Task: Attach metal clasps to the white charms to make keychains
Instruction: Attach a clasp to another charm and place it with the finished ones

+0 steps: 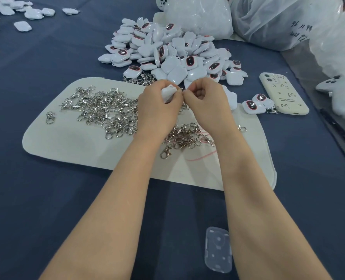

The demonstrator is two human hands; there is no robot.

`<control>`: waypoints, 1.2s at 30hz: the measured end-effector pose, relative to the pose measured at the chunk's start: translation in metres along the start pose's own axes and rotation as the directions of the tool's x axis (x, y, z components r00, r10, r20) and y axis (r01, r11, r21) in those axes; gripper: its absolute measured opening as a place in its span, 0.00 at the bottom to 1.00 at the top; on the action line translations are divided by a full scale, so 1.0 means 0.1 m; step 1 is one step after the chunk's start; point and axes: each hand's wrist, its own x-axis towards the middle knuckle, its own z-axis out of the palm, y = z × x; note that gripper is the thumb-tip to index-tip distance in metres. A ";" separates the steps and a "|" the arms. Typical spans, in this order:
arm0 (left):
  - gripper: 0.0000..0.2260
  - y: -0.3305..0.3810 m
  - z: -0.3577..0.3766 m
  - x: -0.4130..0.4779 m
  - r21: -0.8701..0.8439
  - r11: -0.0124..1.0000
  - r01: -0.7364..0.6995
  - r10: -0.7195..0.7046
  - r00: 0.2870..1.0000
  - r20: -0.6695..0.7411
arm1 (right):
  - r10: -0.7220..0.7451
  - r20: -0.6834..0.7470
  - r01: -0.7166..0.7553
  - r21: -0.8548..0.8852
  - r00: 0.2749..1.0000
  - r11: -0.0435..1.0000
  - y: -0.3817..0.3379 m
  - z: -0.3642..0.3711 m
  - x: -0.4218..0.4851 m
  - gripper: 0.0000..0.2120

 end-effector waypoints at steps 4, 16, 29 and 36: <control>0.05 0.00 -0.04 0.03 -0.103 0.992 0.067 -0.067 0.998 -0.003 | -0.065 0.029 0.064 0.047 0.997 0.997 0.00 0.01 -0.03 0.08; 0.05 0.06 -0.07 0.00 -0.242 0.959 0.145 -0.137 0.989 0.052 | -0.264 -0.021 0.260 -0.117 0.964 0.958 0.01 0.02 -0.08 0.03; 0.08 0.11 -0.09 0.00 -0.122 0.972 0.203 -0.155 0.934 0.321 | -0.144 -0.069 0.128 -0.195 0.987 0.972 0.15 -0.05 -0.03 0.05; 0.10 0.10 -0.11 0.00 0.197 0.980 -0.026 -0.034 0.954 0.297 | -0.145 -0.030 0.136 -0.204 0.989 0.970 0.13 -0.03 -0.05 0.04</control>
